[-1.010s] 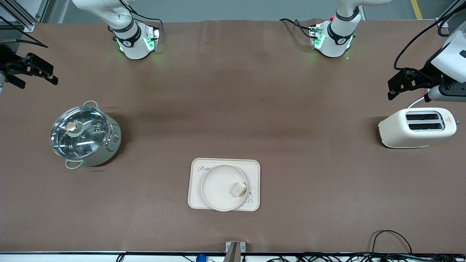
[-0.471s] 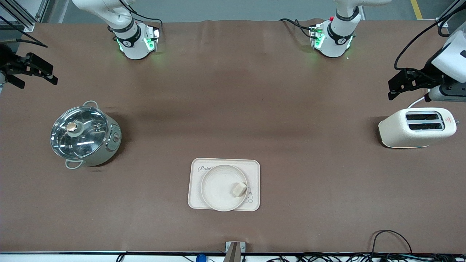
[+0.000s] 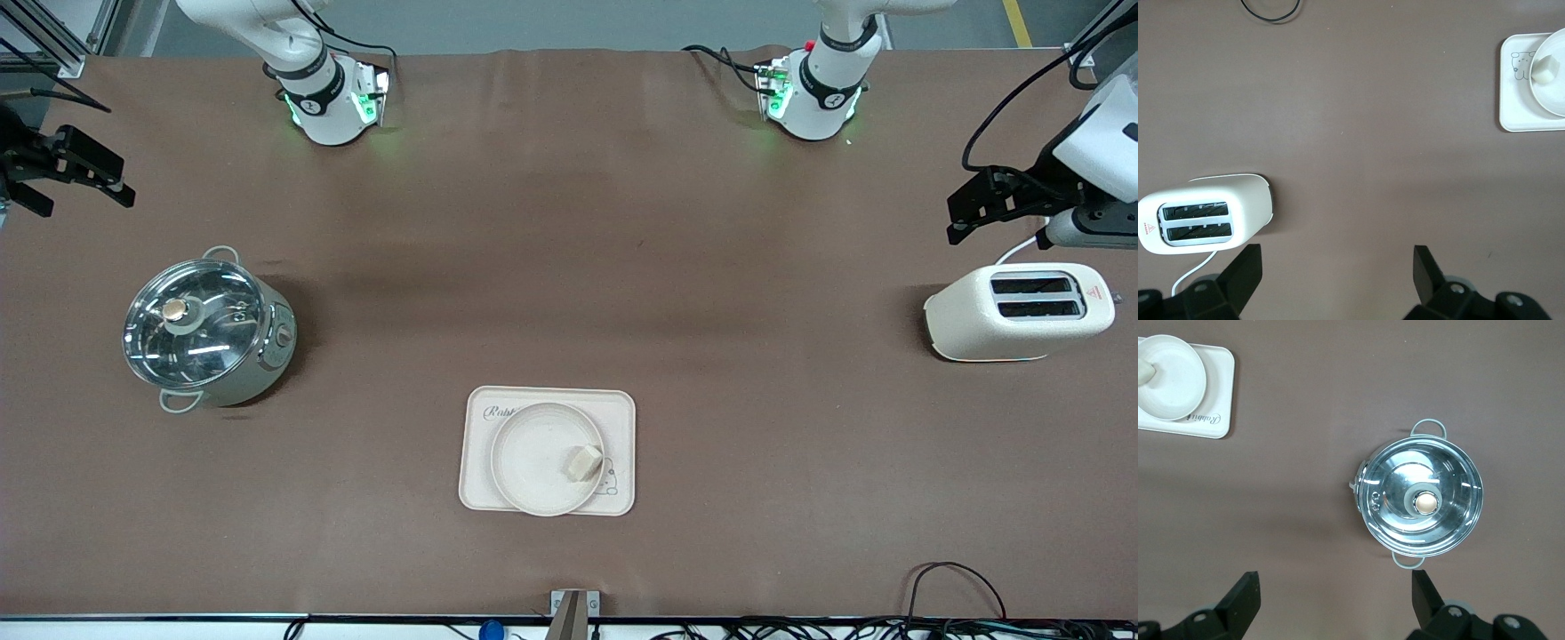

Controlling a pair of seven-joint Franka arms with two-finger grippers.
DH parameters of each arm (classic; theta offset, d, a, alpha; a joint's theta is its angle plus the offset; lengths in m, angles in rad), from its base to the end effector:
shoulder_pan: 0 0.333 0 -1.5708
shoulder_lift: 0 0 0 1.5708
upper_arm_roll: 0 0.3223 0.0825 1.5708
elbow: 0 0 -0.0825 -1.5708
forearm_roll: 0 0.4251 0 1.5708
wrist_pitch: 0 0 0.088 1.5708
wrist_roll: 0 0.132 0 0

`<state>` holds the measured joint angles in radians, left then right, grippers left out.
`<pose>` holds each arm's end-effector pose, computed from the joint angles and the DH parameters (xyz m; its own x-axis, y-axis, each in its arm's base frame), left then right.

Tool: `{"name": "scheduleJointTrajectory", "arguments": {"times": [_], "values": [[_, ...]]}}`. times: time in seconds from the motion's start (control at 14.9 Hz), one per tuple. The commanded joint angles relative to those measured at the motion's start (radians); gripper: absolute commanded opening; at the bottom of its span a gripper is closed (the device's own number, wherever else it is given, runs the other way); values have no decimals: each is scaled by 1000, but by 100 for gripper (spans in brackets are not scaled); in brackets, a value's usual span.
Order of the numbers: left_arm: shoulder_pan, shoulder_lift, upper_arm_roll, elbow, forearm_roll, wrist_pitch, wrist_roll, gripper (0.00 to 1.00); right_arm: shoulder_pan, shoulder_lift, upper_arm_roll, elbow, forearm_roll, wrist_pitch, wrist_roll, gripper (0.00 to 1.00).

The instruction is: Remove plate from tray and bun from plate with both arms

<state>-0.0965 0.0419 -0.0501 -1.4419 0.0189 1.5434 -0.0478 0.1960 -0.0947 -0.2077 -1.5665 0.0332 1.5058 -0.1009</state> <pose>0.6019 -0.0856 0.6442 0.9934 -0.0977 0.0604 -0.0970 -0.9952 -0.0139 0.5596 -0.0078 0.6558 0.9951 0.0914 0.0372 0.0931 -0.9944 -0.0490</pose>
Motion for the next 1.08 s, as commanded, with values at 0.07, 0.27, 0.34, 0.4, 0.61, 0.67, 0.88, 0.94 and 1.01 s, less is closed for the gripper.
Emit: {"name": "scheduleJointTrajectory", "arguments": {"times": [0.07, 0.27, 0.34, 0.4, 0.61, 0.67, 0.88, 0.94, 1.01], "values": [[1, 7, -5, 11, -4, -19, -12, 100, -13, 19, 17, -1, -10, 8, -8, 100], [4, 7, -5, 11, -4, -19, -12, 100, 9, 133, 25, 83, 0, 63, 33, 100], [3, 7, -5, 12, -4, -19, -12, 100, 35, 176, 25, 101, 7, 88, 67, 100], [3, 7, -5, 11, -4, -20, -12, 100, 69, 228, 21, 124, 35, 126, 108, 100], [4, 7, -5, 11, -4, -20, -12, 100, 103, 402, 30, 190, 129, 252, 246, 100], [4, 9, -5, 11, -4, -20, -12, 100, 112, 456, 33, 206, 160, 311, 250, 100], [6, 9, -5, 12, -5, -20, -11, 100, 149, 568, 34, 212, 243, 466, 259, 100], [6, 9, -5, 12, -5, -20, -11, 100, 154, 607, 34, 213, 270, 514, 256, 100], [4, 9, -5, 12, -5, -20, -12, 100, 166, 644, 42, 215, 305, 560, 256, 100]]}}
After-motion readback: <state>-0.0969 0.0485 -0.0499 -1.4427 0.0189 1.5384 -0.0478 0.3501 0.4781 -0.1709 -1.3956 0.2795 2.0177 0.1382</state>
